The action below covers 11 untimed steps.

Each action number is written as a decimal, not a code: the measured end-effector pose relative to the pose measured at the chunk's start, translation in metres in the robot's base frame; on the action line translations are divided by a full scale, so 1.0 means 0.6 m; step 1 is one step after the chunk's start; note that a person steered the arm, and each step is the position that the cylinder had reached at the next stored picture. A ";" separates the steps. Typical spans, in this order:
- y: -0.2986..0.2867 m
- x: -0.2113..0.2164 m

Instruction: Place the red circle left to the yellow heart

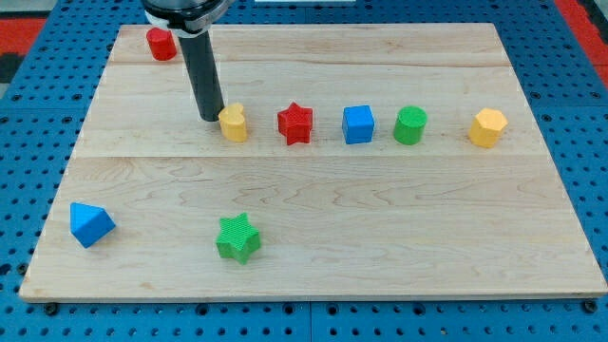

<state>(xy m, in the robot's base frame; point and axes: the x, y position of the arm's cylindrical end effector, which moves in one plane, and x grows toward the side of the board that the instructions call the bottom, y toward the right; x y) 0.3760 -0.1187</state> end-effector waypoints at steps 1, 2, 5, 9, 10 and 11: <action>-0.050 -0.003; -0.139 -0.123; -0.076 -0.305; -0.205 -0.141; -0.165 -0.063; -0.111 0.000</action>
